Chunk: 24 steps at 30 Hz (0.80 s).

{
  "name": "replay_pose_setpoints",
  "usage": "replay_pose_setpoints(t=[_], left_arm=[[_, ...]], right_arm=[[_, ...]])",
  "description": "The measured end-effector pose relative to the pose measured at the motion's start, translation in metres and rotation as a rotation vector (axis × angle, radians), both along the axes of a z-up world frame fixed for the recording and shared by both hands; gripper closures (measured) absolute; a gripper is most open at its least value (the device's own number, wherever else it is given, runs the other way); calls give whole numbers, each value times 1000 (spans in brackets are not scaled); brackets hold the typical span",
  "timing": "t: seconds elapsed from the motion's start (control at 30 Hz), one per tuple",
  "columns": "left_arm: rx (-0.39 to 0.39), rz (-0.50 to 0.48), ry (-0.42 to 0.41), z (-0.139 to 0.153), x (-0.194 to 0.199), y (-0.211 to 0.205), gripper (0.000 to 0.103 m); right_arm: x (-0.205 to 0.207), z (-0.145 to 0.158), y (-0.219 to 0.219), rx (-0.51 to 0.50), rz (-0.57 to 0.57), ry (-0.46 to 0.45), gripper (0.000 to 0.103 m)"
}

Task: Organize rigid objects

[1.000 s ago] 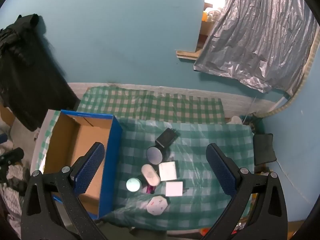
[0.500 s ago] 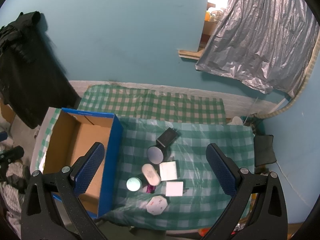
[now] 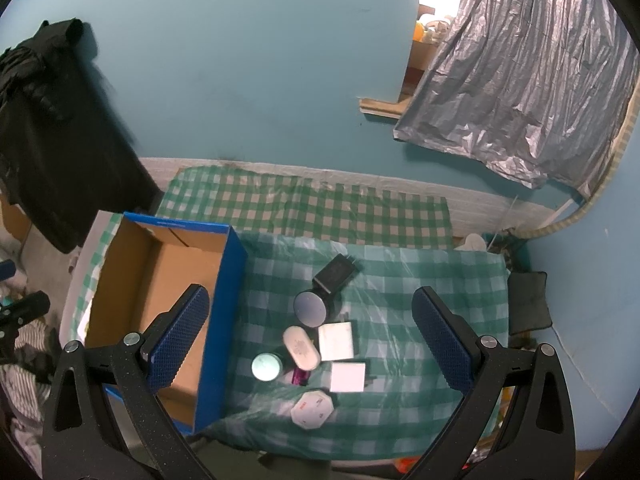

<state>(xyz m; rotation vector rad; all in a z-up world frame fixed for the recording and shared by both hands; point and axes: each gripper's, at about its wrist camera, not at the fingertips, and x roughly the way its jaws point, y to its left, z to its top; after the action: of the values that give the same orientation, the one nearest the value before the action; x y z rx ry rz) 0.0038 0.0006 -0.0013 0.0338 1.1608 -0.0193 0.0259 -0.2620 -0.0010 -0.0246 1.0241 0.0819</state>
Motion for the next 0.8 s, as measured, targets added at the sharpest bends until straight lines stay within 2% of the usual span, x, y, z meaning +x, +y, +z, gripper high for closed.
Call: replay_pose_setpoints(t=[0.8], left_arm=[[12,-9,5,-4,-2,-9,2]], right_arm=[[1,-2,1,-3,3,6,2]])
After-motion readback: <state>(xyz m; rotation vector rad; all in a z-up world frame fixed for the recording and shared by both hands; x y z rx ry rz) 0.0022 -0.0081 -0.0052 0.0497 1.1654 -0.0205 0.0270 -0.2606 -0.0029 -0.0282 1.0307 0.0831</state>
